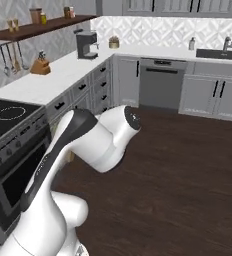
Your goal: Start the toaster. Once the lever pops up, take the bread to the plate on the dining counter.
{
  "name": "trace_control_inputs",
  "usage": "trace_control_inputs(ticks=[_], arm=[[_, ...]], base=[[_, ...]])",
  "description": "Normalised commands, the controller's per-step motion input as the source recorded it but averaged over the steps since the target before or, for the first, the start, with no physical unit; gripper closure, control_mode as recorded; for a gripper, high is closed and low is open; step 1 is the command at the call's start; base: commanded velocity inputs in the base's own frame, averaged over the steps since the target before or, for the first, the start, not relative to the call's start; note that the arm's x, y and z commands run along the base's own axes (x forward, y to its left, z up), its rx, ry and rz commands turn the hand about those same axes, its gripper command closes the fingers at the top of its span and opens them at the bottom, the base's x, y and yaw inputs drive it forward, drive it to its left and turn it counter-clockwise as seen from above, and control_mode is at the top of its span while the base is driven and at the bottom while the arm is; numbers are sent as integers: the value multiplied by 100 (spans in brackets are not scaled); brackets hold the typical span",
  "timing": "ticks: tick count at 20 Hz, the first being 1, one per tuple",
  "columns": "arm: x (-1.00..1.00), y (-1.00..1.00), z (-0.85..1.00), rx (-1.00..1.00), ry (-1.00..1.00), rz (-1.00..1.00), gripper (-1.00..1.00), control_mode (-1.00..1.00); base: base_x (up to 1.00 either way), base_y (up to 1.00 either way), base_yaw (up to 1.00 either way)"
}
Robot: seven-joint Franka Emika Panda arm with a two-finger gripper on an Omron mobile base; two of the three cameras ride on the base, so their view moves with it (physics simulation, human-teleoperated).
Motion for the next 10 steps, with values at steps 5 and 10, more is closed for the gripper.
trace_control_inputs(ticks=[5,10], arm=[[0,0,0,0,0,0,100,100],[0,0,0,0,0,0,100,100]], base=[[100,-12,-18],[88,-31,-20]])
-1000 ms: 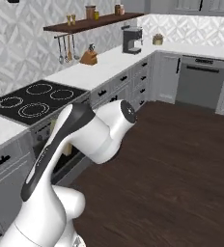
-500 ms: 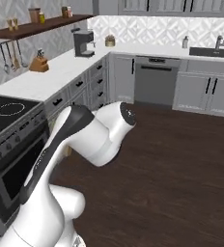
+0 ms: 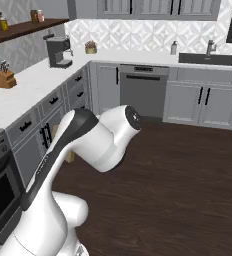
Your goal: Start the toaster. Once the lever pops up, take the bread to the plate on the dining counter.
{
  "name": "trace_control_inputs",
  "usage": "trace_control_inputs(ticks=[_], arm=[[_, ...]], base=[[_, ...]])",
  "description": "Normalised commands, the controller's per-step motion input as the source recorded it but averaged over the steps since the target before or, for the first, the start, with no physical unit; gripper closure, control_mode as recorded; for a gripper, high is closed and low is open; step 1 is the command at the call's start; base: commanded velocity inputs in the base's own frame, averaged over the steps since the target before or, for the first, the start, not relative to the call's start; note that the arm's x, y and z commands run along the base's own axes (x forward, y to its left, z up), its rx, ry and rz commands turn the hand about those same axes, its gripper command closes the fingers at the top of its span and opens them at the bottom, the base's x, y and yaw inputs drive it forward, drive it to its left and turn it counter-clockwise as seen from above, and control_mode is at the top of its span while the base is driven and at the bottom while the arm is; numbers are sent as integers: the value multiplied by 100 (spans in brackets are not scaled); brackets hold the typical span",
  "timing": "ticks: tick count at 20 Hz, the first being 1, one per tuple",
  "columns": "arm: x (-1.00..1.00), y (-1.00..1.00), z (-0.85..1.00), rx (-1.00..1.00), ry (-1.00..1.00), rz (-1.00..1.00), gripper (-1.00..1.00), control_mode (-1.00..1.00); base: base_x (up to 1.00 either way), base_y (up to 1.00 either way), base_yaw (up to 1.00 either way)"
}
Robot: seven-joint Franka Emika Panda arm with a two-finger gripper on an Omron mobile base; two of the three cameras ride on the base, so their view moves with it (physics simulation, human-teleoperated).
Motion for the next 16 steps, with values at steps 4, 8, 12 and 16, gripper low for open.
trace_control_inputs(ticks=[4,8,12,16], arm=[[0,0,0,0,0,0,100,100],[0,0,0,0,0,0,100,100],[0,0,0,0,0,0,100,100],[0,0,0,0,0,0,100,100]], base=[[16,-47,-46],[3,-55,-56],[2,-44,-60],[11,-37,-60]])
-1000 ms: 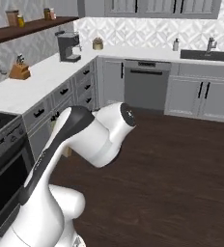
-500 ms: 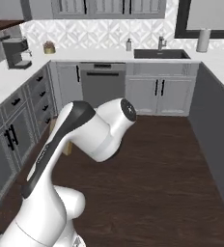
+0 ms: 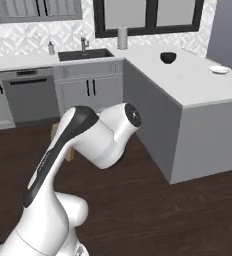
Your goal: Start the toaster. Once the lever pops up, take the bread to the plate on the dining counter.
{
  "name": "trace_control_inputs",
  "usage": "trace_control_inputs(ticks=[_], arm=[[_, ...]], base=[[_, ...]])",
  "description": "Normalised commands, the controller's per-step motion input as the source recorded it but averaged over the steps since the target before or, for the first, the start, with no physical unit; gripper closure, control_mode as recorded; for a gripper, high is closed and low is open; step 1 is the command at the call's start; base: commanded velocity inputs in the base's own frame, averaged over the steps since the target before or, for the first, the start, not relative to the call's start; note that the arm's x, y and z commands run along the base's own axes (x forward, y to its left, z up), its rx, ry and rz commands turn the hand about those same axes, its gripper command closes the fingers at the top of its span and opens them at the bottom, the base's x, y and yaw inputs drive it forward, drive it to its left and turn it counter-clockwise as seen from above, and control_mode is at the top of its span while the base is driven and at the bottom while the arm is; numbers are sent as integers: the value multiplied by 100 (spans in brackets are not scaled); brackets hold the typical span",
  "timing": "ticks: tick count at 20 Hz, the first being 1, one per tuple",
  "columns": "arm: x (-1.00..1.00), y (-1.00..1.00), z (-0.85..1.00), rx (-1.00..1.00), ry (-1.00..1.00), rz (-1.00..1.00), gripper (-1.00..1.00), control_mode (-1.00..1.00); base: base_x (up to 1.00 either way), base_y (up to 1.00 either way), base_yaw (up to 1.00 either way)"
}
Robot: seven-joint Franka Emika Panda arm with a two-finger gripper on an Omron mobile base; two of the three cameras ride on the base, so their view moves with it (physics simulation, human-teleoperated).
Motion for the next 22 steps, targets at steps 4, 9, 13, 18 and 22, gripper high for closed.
trace_control_inputs(ticks=[4,9,13,18,22], arm=[[0,0,0,0,0,0,100,100],[0,0,0,0,0,0,100,100],[0,0,0,0,0,0,100,100],[0,0,0,0,0,0,100,100],[0,0,0,0,0,0,100,100]], base=[[26,-24,-58],[48,-17,-59],[58,-9,-61],[62,3,-59],[76,42,-53]])
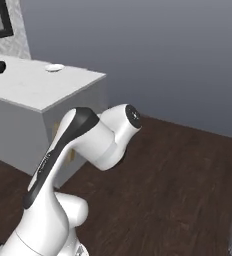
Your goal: Start the toaster. Once the lever pops up, take the bread to the plate on the dining counter.
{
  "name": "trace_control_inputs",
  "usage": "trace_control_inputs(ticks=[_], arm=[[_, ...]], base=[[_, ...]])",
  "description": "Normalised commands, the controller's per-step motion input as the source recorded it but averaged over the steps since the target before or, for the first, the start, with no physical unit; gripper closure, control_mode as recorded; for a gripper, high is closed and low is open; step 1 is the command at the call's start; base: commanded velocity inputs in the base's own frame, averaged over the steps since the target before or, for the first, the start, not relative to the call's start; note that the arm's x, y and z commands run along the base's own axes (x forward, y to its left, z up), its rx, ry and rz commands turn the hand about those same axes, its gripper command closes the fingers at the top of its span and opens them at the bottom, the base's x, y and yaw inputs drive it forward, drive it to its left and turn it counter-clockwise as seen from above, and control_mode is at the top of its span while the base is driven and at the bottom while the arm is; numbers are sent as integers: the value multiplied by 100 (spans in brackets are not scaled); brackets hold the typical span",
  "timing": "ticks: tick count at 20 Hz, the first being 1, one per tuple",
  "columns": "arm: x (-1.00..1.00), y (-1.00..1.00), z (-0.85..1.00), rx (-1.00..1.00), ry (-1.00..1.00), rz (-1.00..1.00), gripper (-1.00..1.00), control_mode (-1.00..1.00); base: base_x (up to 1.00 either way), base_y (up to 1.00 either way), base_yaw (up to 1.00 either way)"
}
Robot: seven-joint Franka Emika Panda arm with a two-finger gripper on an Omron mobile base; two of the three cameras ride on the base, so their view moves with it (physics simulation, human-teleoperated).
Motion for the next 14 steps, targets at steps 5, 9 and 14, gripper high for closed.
trace_control_inputs(ticks=[5,9,14], arm=[[0,0,0,0,0,0,100,100],[0,0,0,0,0,0,100,100],[0,0,0,0,0,0,100,100]], base=[[84,65,-43],[93,46,-32],[100,2,-26]])
